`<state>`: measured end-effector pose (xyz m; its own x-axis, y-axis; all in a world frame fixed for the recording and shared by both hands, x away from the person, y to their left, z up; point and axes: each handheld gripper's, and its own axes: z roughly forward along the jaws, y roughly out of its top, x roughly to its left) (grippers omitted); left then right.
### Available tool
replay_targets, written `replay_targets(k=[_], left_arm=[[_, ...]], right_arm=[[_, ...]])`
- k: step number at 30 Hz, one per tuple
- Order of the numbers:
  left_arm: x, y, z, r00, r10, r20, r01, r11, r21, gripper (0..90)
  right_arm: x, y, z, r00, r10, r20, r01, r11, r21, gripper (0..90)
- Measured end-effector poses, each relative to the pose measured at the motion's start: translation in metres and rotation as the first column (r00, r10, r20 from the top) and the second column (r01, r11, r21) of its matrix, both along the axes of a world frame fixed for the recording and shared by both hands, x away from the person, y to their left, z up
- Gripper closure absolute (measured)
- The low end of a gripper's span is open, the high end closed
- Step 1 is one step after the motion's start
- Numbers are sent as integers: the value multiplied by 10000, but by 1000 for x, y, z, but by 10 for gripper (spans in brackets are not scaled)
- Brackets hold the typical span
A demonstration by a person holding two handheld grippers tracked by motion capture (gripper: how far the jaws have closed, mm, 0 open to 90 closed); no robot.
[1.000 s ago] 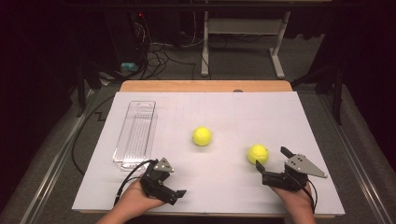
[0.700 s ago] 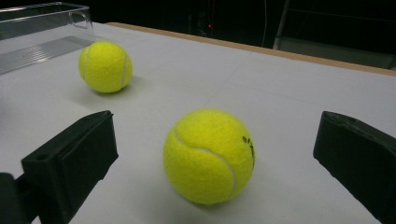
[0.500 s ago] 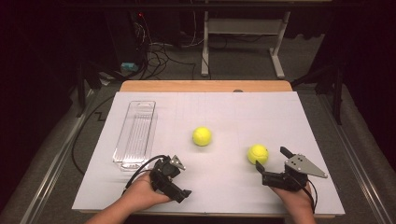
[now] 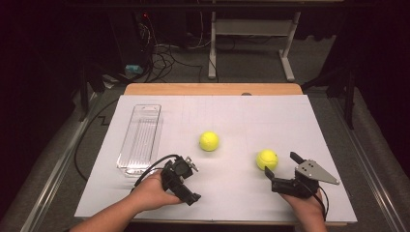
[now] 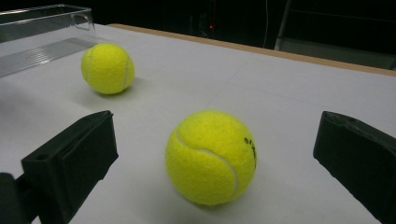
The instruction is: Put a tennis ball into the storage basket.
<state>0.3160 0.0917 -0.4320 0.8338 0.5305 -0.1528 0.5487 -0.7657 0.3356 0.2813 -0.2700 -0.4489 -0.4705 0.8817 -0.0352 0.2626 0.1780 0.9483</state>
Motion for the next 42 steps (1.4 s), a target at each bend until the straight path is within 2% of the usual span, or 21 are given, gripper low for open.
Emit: replay_targets(k=[11,18,21,33,42], left_arm=[[14,-9,14,9996,-91,-252,101,9992,396,6],[24,-13,19,9989,63,-469,-44,9992,396,6],[28,-16,21,9990,55,-442,-30,9983,580,6],[41,-25,35,9987,121,-501,-85,9974,716,6],[52,-31,53,9988,217,-448,-189,9980,610,6]], right_arm=[[0,0,0,10000,-2,29,2,10000,12,0],[-1,0,1,10000,21,48,-21,10000,17,0],[-1,0,1,10000,24,52,-24,10000,12,0],[-1,0,2,10000,39,56,-39,10000,34,0],[-1,0,2,10000,50,62,-50,10000,32,0]])
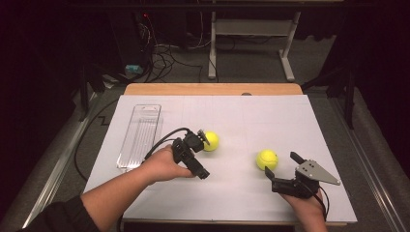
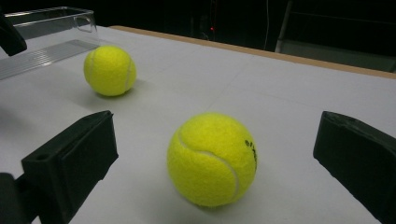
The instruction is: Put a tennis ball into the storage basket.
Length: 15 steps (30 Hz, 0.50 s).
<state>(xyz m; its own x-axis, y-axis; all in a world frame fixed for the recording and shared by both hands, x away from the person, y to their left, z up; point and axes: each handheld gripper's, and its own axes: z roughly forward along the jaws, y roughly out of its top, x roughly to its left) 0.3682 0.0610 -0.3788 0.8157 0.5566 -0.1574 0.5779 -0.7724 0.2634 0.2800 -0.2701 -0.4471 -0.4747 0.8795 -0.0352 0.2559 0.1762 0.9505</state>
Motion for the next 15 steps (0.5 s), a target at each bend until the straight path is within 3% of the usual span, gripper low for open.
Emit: replay_targets(k=[15], left_arm=[[28,-8,14,9995,297,141,-299,9995,106,6]], right_arm=[[0,0,0,10000,-3,18,3,10000,31,0]])
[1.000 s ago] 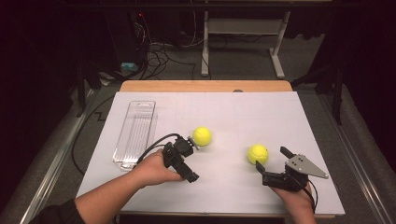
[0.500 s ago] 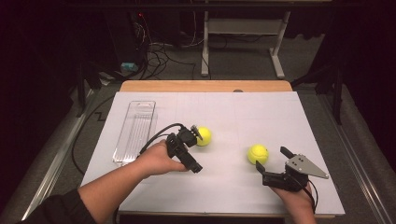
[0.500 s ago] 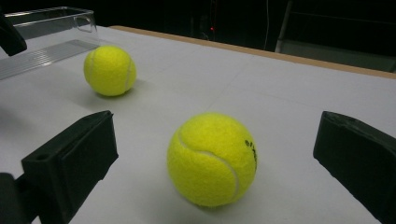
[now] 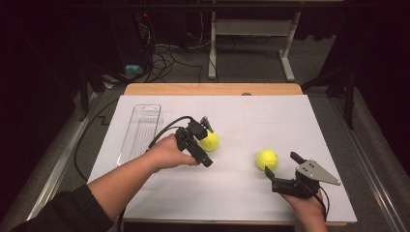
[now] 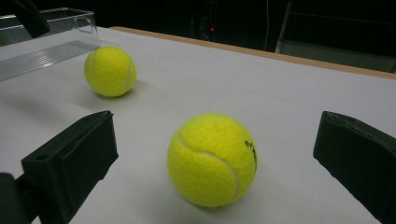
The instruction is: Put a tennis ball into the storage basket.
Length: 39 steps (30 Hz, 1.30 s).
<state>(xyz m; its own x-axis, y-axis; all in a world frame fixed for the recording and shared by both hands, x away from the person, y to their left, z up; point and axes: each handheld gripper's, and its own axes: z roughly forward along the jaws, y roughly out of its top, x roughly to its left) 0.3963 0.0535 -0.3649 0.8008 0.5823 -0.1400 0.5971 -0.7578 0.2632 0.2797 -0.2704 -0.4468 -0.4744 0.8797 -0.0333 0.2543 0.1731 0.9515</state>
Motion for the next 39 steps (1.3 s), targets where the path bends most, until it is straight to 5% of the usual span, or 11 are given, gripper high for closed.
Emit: replay_targets(k=[17,21,39], left_arm=[[31,1,-2,9970,756,158,-752,9968,-261,6],[37,0,-7,9960,874,188,-874,9962,0,6],[62,-7,-22,9922,1248,42,-1248,9922,16,6]], right_arm=[[1,1,-2,10000,24,-88,-24,10000,-1,0],[1,0,-1,10000,32,-58,-31,10000,27,0],[2,-1,-1,10000,44,-49,-43,9999,116,0]])
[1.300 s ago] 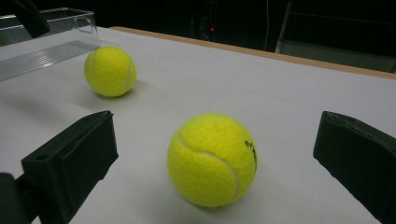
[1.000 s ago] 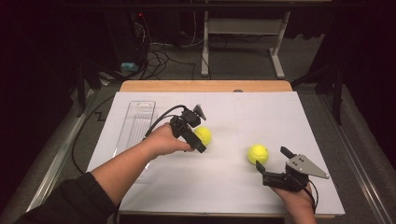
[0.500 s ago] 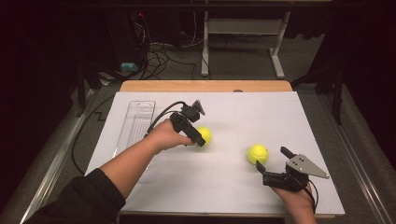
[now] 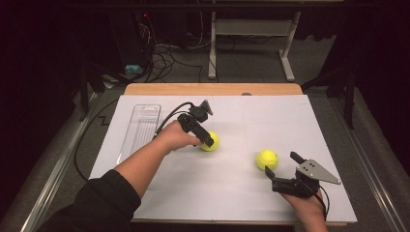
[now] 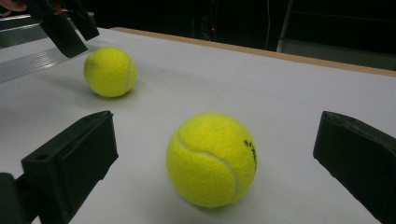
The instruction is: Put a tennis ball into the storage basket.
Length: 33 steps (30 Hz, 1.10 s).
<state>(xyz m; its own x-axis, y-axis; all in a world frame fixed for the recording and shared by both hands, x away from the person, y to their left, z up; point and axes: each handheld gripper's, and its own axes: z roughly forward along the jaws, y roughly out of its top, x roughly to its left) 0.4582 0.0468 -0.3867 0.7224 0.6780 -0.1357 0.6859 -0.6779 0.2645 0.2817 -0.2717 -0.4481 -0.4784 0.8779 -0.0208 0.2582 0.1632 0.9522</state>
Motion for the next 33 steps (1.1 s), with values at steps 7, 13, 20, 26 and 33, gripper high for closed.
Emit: replay_targets(k=[7,13,20,26,33], left_arm=[[4,-12,-7,10000,-11,-46,11,9999,154,6],[7,-16,-16,9999,137,-73,-135,9996,228,8],[10,-20,-22,9997,121,-212,-117,9998,154,34],[12,-23,-25,9997,52,-229,-46,9997,228,64],[13,-25,-28,9997,94,-229,-86,9994,333,104]], right_arm=[[0,0,0,10000,-3,-9,3,10000,-9,0],[0,0,0,10000,16,-9,-16,10000,21,0],[0,0,0,10000,17,-19,-17,10000,-2,0],[1,0,-1,10000,43,-59,-43,10000,-3,0],[0,0,0,10000,43,-35,-43,10000,41,0]])
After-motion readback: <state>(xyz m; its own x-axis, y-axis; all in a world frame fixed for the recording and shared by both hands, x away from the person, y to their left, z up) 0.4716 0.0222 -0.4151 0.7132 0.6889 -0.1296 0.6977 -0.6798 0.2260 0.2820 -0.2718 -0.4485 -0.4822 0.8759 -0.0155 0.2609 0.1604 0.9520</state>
